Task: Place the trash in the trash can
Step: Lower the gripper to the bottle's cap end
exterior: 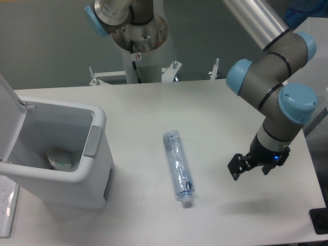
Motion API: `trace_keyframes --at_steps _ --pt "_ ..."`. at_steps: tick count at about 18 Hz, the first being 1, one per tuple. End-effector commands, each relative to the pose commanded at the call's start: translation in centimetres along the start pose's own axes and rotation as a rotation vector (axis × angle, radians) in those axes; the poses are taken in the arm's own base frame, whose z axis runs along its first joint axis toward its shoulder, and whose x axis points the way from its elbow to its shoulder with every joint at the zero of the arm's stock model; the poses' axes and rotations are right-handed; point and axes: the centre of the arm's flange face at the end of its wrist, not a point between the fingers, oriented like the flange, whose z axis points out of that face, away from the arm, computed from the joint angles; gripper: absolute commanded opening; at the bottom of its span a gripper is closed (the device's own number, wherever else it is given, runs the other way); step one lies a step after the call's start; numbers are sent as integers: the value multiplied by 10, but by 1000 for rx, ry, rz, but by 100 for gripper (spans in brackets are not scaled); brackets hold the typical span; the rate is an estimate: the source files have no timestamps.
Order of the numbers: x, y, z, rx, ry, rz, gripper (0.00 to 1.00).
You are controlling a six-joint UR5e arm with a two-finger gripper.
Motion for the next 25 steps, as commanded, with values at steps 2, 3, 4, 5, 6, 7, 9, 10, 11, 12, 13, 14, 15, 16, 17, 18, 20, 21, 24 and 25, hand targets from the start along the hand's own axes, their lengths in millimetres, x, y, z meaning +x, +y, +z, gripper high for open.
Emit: trace_keyframes --at_steps 2,3,4,5,6,7,9,10,11,12,13,14,15,16,17,18,20,21,24,25 --pt "9 -8 4 1 1 -25 100" --pt "13 -13 6 4 0 -35 100" --pt "17 -16 11 -3 3 -46 100" --pt "19 -19 18 -11 7 -59 100" --pt "23 -22 23 -20 9 -66 100" --pt "24 -24 29 -30 13 -78 100" --pt "33 -27 37 -44 18 -90 100" --pt "38 -28 42 -50 20 -88 100" --pt "40 -28 43 -53 22 -87 100" --pt "46 -30 46 -57 23 -85 100" --pt "50 -30 48 -59 24 -87 100" --pt "53 -30 49 -61 26 -89 100" --pt "58 -31 54 -68 28 -86 100" --pt "64 -32 56 -70 28 -83 100" --pt "66 -32 61 -77 29 -87 100" --pt "66 -32 64 -80 30 -89 100" --pt "75 -30 70 -91 34 -81 100" --pt "79 -29 73 -97 36 -77 100" --pt "83 -24 82 -117 38 -75 100" --pt "87 -25 85 -121 39 -69 100"
